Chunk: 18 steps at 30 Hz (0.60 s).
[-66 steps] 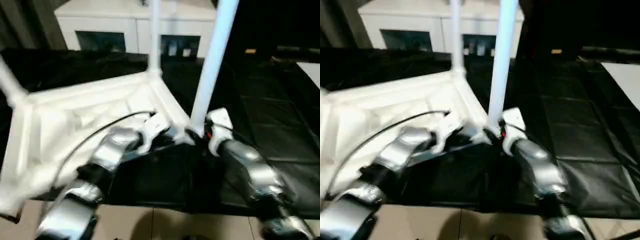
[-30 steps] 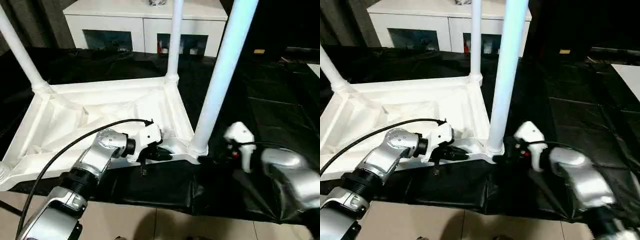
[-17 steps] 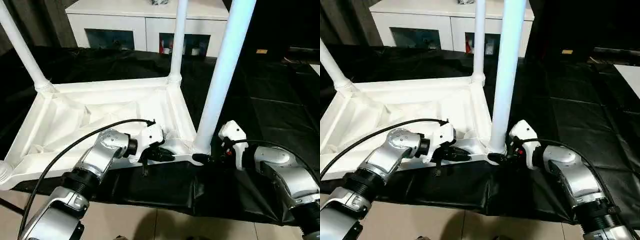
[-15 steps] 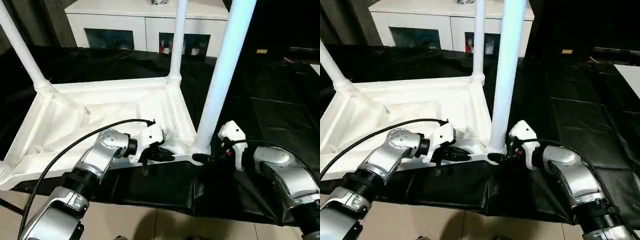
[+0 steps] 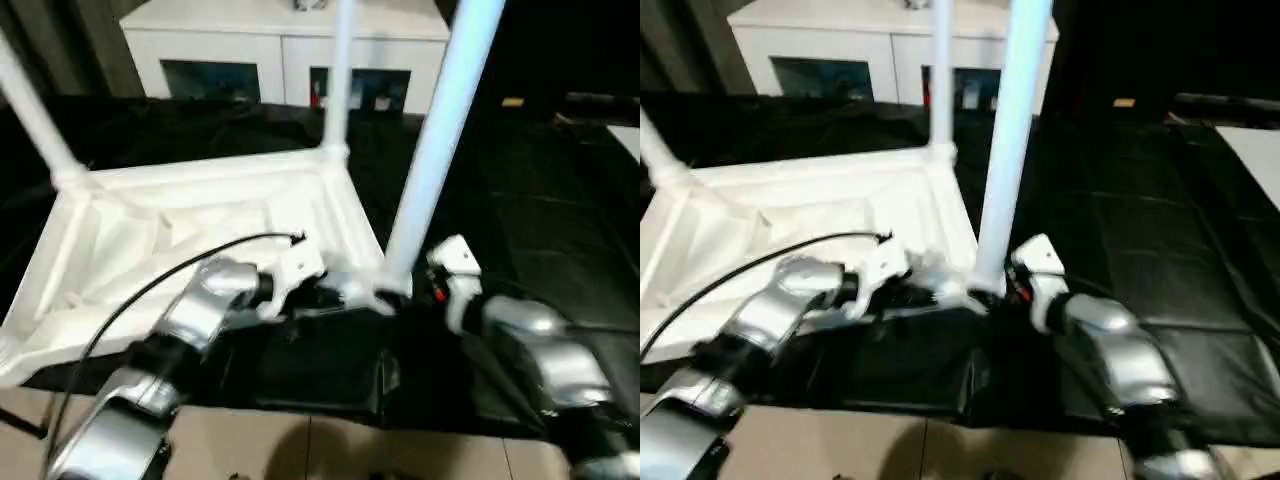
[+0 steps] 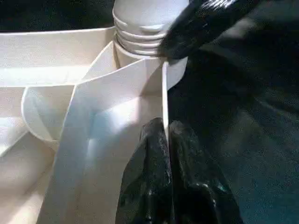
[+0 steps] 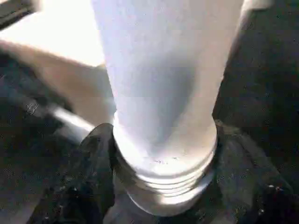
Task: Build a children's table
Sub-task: Rotate leg to tighten
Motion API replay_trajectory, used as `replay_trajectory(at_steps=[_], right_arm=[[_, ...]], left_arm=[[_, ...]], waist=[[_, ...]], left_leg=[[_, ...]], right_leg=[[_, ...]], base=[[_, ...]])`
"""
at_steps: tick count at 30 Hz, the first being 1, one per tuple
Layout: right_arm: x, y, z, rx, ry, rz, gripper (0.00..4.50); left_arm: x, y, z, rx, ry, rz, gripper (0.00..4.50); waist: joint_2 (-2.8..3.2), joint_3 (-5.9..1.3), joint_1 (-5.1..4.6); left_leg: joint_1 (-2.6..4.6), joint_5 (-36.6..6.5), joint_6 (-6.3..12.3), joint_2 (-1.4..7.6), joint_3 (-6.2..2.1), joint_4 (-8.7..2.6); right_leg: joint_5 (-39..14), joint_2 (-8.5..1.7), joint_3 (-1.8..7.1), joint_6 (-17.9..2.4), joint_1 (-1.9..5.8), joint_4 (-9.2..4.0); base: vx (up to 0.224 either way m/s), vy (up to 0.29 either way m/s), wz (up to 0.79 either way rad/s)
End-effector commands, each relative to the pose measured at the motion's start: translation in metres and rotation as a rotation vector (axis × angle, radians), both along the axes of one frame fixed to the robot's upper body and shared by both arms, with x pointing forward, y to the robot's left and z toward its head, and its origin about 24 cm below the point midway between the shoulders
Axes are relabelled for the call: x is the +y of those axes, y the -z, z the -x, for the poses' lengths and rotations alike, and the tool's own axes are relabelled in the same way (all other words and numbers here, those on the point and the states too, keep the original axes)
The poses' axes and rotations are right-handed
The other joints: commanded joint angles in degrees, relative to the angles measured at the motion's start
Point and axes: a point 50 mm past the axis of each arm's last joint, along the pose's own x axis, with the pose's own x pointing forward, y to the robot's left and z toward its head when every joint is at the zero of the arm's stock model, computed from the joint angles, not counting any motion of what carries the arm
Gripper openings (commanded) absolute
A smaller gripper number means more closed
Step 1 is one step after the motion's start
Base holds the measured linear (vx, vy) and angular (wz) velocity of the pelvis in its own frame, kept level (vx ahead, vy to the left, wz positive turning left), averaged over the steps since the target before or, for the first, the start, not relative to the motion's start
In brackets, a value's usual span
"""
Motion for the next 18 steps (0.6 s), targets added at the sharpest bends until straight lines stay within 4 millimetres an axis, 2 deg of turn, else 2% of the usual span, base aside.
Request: replay_trajectory(at_steps=[1,3,5,6,9,10,12,14,15,18], right_arm=[[-0.025,0.01,-0.008,0.046,0.28,0.045,2.72],[-0.018,0.014,-0.013,0.06,0.384,0.033,2.72],[-0.005,0.019,-0.019,0.085,0.497,0.037,2.72],[-0.001,0.02,-0.021,0.09,0.52,0.043,2.72],[0.029,0.023,-0.028,0.102,0.57,0.036,2.72],[0.029,0.023,-0.028,0.102,0.57,0.036,2.72],[0.045,0.021,-0.031,0.086,0.536,0.056,2.72],[0.05,0.019,-0.032,0.069,0.51,0.062,2.72],[0.054,0.012,-0.033,0.028,0.478,0.039,3.26],[0.045,-0.004,-0.035,-0.081,0.446,0.014,3.46]], left_arm=[[-0.008,0.001,-0.004,-0.01,-0.039,0.001,0.0],[-0.018,0.002,-0.007,-0.011,-0.084,0.002,0.0],[-0.032,0.004,-0.013,-0.011,-0.168,-0.001,0.0],[-0.036,0.004,-0.014,-0.009,-0.191,-0.002,0.0],[-0.057,0.006,-0.019,-0.02,-0.304,-0.006,0.0],[-0.057,0.006,-0.019,-0.02,-0.304,-0.006,0.0],[-0.064,0.006,-0.02,-0.029,-0.326,-0.014,0.0],[-0.065,0.005,-0.021,-0.038,-0.336,-0.015,0.0],[-0.065,0.004,-0.022,-0.04,-0.336,-0.014,0.0],[-0.057,0.004,-0.022,-0.024,-0.301,-0.015,0.0]], waist=[[-0.64,-3.72,-0.26],[-0.67,-3.76,-0.45],[-0.5,-3.71,-0.63],[-0.45,-3.84,-0.83],[-0.4,-3.84,-1.05],[-0.45,-3.89,-0.98],[-0.53,-3.85,-0.9],[-0.52,-3.9,-0.93],[-0.53,-3.87,-0.89],[-0.55,-3.86,-0.67]], left_leg=[[0.54,-14.27,1.11,0.92,-0.67,-4.38],[0.54,-14.91,1.02,0.88,-0.74,-4.42],[0.54,-15.07,0.93,0.86,-0.66,-4.39],[0.69,-15.25,0.25,0.67,-0.78,-4.41],[0.66,-15.84,0.43,0.56,-0.76,-4.33],[0.98,-16.26,0.45,0.6,-0.74,-4.32],[0.61,-16.07,1.02,0.56,-0.81,-4.41],[0.74,-16.32,1.39,0.55,-0.82,-4.37],[0.63,-16.12,1.73,0.54,-0.81,-4.43],[0.39,-15.79,2.42,0.6,-0.86,-4.5]], right_leg=[[-19.04,-1.72,1.15,-11.93,2.62,-3.79],[-19.55,-1.75,1.12,-11.25,2.73,-4.0],[-19.66,-1.78,1.21,-11.29,2.46,-4.08],[-20.14,-1.73,1.11,-11.17,2.43,-4.06],[-19.91,-1.74,1.11,-11.16,2.47,-4.33],[-19.87,-1.71,1.05,-11.16,2.31,-4.42],[-19.33,-1.77,1.01,-10.92,2.67,-4.38],[-19.08,-1.72,0.97,-10.91,2.61,-4.41],[-18.45,-1.68,0.98,-10.9,2.66,-4.4],[-17.73,-1.83,0.98,-10.9,2.93,-4.3]], base=[[0.0,0.0,0.0],[0.0,0.0,0.0],[0.0,0.0,0.0],[0.0,0.0,0.0],[0.0,0.0,0.0],[0.0,0.0,0.0],[0.0,0.0,0.0],[0.0,0.0,0.0],[0.0,0.0,0.0],[0.0,0.0,0.0]])
